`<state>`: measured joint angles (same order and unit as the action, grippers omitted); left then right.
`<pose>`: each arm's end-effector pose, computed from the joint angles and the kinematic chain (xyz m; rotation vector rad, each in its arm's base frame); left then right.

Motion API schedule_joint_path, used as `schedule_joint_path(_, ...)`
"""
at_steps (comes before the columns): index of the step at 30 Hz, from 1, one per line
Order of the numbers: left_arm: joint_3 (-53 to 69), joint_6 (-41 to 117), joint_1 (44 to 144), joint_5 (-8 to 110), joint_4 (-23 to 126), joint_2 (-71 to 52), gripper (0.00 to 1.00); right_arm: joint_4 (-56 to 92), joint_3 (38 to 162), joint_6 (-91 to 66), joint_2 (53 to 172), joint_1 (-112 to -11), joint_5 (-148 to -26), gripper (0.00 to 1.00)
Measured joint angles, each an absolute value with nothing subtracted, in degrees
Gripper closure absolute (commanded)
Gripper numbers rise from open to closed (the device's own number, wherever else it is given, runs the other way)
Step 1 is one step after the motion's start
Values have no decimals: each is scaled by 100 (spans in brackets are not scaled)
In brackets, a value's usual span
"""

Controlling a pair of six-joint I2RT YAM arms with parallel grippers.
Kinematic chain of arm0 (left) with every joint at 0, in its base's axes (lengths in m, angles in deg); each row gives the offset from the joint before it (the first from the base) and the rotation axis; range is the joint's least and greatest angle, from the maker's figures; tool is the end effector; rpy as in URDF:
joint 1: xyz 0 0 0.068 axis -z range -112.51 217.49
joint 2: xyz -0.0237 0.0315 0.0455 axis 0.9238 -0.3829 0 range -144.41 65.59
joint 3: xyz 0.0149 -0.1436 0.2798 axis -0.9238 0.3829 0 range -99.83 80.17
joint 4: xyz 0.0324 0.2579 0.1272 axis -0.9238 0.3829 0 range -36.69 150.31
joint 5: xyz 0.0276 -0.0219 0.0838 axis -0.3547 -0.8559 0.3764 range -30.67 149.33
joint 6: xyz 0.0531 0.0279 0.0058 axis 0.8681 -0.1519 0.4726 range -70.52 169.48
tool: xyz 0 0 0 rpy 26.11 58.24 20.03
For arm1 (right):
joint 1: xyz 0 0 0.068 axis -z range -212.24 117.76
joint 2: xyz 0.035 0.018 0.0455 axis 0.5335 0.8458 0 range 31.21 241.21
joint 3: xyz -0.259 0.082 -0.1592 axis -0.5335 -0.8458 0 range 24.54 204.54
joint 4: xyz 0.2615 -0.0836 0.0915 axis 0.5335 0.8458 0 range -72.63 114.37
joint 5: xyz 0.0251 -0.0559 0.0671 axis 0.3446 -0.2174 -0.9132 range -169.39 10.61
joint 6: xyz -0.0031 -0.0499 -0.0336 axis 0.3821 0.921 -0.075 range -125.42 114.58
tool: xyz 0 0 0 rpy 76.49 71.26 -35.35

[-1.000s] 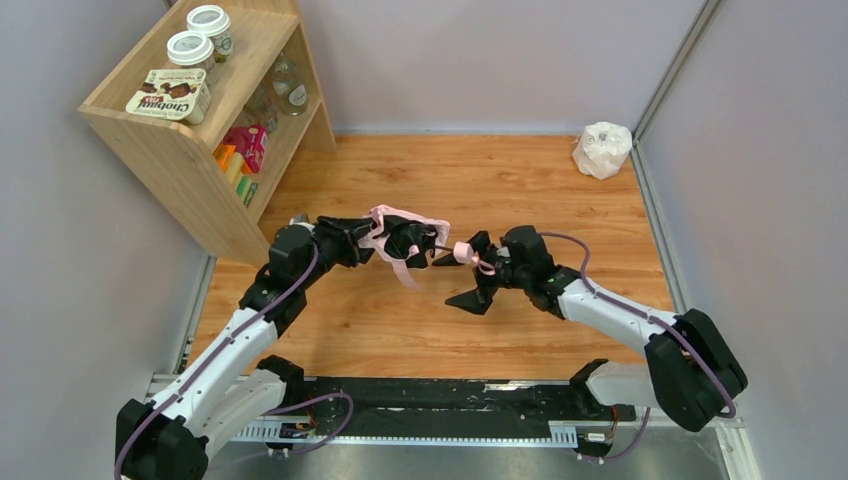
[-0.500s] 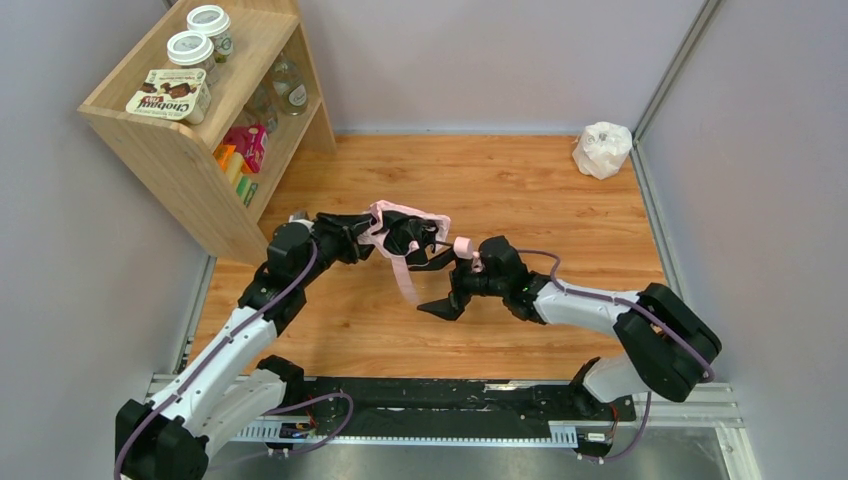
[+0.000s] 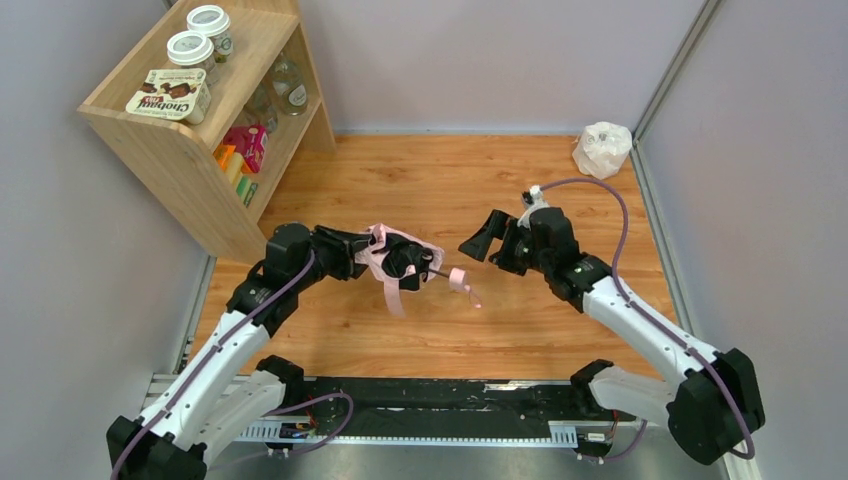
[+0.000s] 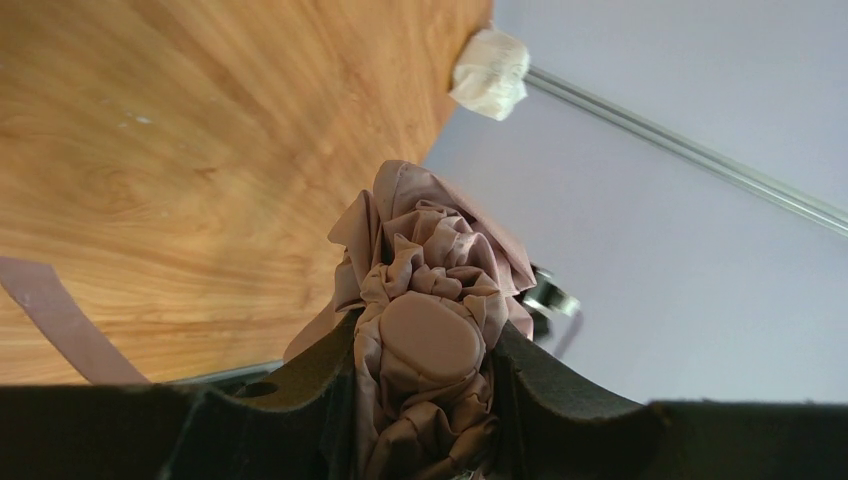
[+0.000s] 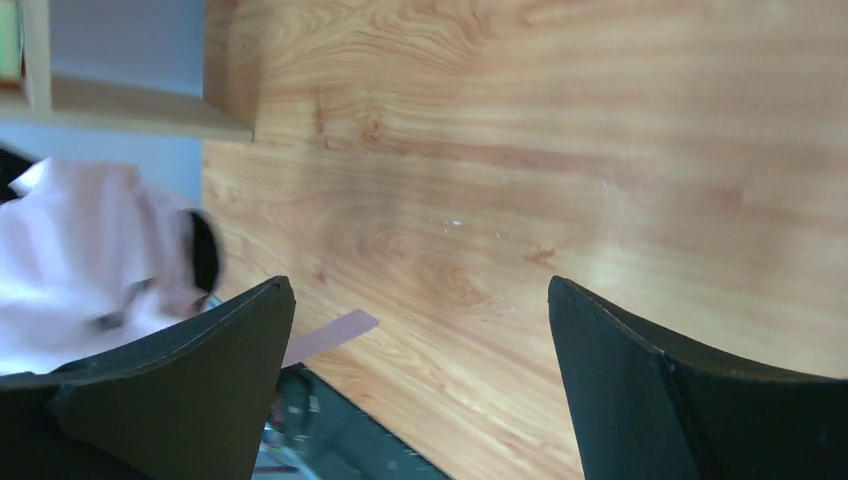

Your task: Put away the umbrella

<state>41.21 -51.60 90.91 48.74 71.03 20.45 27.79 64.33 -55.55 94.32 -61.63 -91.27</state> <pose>0.1716 -0.0831 0.3136 -1.3646 1.9218 -1.4562 0.2175 0.1330 0.2686 0.2913 2.3111 0.9813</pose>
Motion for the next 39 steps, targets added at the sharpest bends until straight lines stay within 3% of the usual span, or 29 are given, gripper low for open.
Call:
schedule_joint_path(4, 4257, -4989, 9091, 4902, 7516, 2001, 100, 3308, 7189, -3855, 9126, -6251, -9282, 0)
schedule_joint_path(11, 4254, -4696, 9091, 4931, 7900, 1734, 100, 3426, 8186, -2449, 9026, -7061, -10158, 0)
schedule_joint_path(21, 4359, -4613, 9091, 4845, 7894, 1632, 100, 3480, 9069, -2097, 10687, -7599, -10805, 0)
schedule_joint_path(31, 4499, -4618, 9091, 4708, 7765, 1627, 100, 3419, 9047, -2034, 11176, -7660, -11400, 0)
schedule_joint_path(39, 4499, -4615, 9093, 4644, 7756, 1586, 100, 3334, 9071, -1888, 11701, -8036, -11205, 9)
